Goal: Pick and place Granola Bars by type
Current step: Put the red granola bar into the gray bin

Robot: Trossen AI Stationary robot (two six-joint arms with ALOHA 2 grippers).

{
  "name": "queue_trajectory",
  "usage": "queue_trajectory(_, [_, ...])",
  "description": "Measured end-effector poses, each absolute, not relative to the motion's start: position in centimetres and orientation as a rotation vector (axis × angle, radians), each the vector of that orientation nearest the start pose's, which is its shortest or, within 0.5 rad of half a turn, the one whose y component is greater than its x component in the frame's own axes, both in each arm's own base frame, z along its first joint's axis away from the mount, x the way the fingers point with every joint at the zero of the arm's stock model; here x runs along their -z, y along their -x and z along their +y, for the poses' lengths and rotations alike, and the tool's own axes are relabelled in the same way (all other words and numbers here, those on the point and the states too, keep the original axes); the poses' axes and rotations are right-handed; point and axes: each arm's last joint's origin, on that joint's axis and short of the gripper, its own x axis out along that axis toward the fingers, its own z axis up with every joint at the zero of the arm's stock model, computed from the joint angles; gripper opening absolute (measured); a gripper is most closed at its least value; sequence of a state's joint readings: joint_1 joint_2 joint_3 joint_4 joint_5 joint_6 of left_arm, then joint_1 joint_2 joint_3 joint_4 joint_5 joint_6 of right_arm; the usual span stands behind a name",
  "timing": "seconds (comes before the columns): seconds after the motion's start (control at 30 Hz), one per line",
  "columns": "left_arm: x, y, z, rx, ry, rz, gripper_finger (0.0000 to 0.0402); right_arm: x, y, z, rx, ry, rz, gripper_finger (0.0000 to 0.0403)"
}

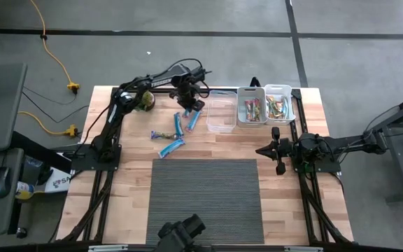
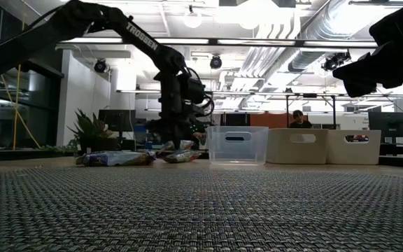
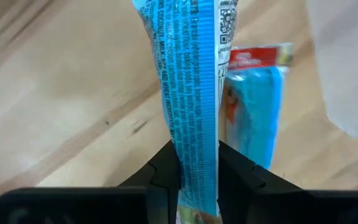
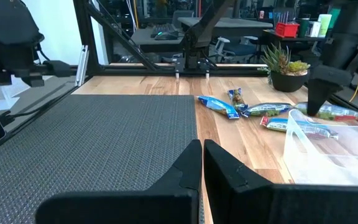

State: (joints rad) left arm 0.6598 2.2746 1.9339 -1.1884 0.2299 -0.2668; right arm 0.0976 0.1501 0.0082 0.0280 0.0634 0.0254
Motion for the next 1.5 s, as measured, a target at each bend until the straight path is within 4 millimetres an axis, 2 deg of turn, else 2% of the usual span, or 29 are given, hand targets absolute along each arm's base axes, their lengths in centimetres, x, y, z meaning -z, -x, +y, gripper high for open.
queue_trajectory(0.27, [-21.2,-35.1,26.2,-0.441,0.812,1.316,0.0073,-15.7,-10.6,0.9,-0.033,-0.016,0.114,0.0000])
queue_trajectory(0.43, [-23.8,-34.9,25.6,-0.281,0.802,1.210,0.0073,-15.7,-10.6,0.9,-0.033,-0.016,0.115,0.0000])
queue_trajectory(0.83, [-31.8,-34.0,24.4,0.204,0.778,0.736,0.0073,-15.7,-10.6,0.9,-0.033,-0.016,0.114,0.0000])
queue_trajectory(1.0, [-34.9,-34.8,23.6,0.360,0.738,0.546,0.0073,-15.7,-10.6,0.9,-0.033,-0.016,0.114,0.0000])
queue_trajectory(1.3, [-39.1,-37.7,22.6,0.452,0.660,0.275,0.0073,-15.7,-10.6,0.9,-0.033,-0.016,0.114,0.0000])
queue_trajectory(1.5, [-41.0,-38.5,22.5,0.321,0.676,0.109,0.0073,-15.7,-10.6,0.9,-0.033,-0.016,0.114,0.0000])
